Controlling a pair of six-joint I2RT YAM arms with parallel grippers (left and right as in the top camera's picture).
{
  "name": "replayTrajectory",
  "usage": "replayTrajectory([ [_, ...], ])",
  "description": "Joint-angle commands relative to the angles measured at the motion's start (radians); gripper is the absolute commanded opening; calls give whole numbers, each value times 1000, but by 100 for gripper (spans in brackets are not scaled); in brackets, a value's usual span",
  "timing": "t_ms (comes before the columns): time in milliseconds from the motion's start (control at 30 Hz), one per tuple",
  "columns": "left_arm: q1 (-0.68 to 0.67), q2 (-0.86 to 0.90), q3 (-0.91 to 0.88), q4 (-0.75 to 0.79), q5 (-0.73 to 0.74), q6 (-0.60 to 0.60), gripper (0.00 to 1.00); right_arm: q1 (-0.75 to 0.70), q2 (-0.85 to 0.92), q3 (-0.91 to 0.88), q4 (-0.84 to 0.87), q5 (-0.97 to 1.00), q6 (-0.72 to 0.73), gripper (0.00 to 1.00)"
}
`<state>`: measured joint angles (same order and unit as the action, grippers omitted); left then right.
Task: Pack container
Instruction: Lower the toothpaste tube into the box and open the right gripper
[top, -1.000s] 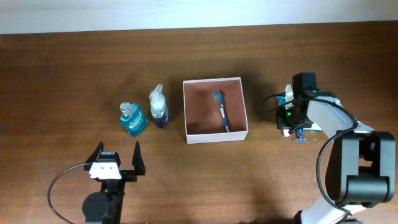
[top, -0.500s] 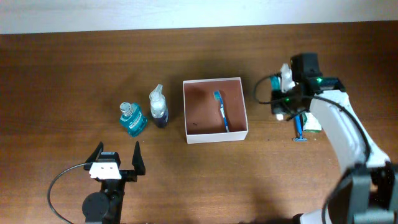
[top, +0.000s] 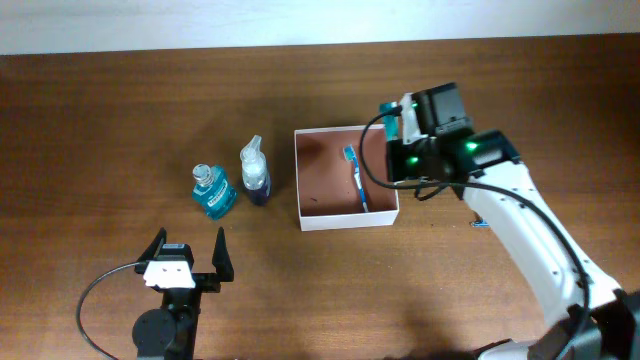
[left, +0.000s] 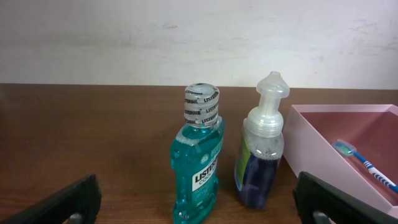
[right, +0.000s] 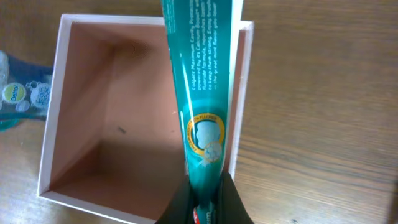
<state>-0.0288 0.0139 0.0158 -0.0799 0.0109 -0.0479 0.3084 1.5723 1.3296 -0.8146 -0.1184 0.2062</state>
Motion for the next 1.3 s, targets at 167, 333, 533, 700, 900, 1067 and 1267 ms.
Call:
replayTrajectory([
  [167,-4,-7,-7,0,7,12,99,79,119,-6,38,-2,24,4],
  [333,-4,-7,-7,0,7,12,99,91,174,-6,56,-2,40,4],
  [533,-4,-7,-7,0,7,12,99,91,229,-6,64,-2,40,5],
  [700,-4,-7,-7,0,7,12,99,91,271,-6,79,-2,39,5],
  [900,-4,-7,-7,0,7,12,99,91,276,-5,98,-2,39,24],
  [1067,-4,-7,-7,0,7,12,99,90,267,-4,97,-2,38,28],
  [1267,-4,-7,-7,0,7,12,99,82,174,41,42,-1,15,29],
])
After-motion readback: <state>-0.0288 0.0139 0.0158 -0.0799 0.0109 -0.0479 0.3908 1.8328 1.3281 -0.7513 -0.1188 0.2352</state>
